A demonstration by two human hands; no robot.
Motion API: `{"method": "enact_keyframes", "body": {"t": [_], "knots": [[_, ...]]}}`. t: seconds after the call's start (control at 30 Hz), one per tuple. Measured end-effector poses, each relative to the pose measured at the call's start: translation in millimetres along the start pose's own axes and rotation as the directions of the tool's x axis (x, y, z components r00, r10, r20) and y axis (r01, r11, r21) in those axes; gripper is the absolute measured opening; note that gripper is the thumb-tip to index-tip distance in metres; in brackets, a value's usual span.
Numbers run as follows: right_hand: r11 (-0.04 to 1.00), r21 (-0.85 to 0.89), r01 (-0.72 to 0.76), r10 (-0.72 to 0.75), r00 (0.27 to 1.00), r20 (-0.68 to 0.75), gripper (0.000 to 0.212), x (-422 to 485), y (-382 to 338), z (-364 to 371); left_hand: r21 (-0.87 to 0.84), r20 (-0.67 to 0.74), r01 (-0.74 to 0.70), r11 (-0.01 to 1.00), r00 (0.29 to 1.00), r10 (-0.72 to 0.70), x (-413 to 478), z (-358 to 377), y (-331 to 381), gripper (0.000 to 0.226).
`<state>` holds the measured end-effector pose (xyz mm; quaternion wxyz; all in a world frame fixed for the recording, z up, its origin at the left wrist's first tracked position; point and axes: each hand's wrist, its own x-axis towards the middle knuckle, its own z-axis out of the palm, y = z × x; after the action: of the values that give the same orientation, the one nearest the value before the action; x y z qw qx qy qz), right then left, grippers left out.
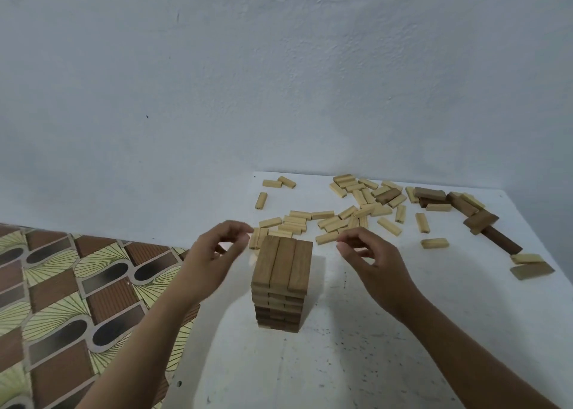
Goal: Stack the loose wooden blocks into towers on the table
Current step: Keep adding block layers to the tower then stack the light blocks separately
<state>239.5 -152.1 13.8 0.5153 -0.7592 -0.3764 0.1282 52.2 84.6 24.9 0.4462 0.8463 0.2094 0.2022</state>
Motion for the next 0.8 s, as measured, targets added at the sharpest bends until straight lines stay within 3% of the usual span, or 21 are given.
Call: {"method": "enact_keyframes", "body": {"t": [0.13,0.27,0.37,0.57,0.7,0.8], "knots": [[0.975,-0.217,0.045,-0.031,0.997,0.067,0.012,15.0,27.6,24.1,0.236,0.139,-0.033,0.971,0.990,0.000,5.6,27.5,-47.0,0.033],[0.920,-0.386,0.060,-0.005,0.990,0.143,0.035,29.2,38.7,44.6,0.419,0.164,-0.051,0.907,0.986,-0.020,15.5,42.8,-59.1,0.056],[0.863,-0.488,0.132,-0.052,0.983,0.175,0.054,38.4,44.3,52.2,0.430,0.172,-0.086,0.899,0.985,0.012,21.0,46.9,-62.5,0.073],[0.731,-0.609,0.307,-0.143,0.942,0.302,0.082,65.7,52.2,68.5,0.392,0.151,-0.091,0.915,0.988,0.034,45.3,56.8,-61.4,0.078],[0.657,-0.661,0.363,-0.081,0.906,0.417,0.092,86.9,60.0,80.1,0.273,0.109,-0.071,0.959,0.993,0.042,62.6,60.0,-64.0,0.074],[0.615,-0.703,0.358,-0.029,0.901,0.434,0.083,94.1,68.8,83.3,0.183,0.145,-0.045,0.982,0.989,0.018,73.8,61.8,-61.3,0.082]]}}
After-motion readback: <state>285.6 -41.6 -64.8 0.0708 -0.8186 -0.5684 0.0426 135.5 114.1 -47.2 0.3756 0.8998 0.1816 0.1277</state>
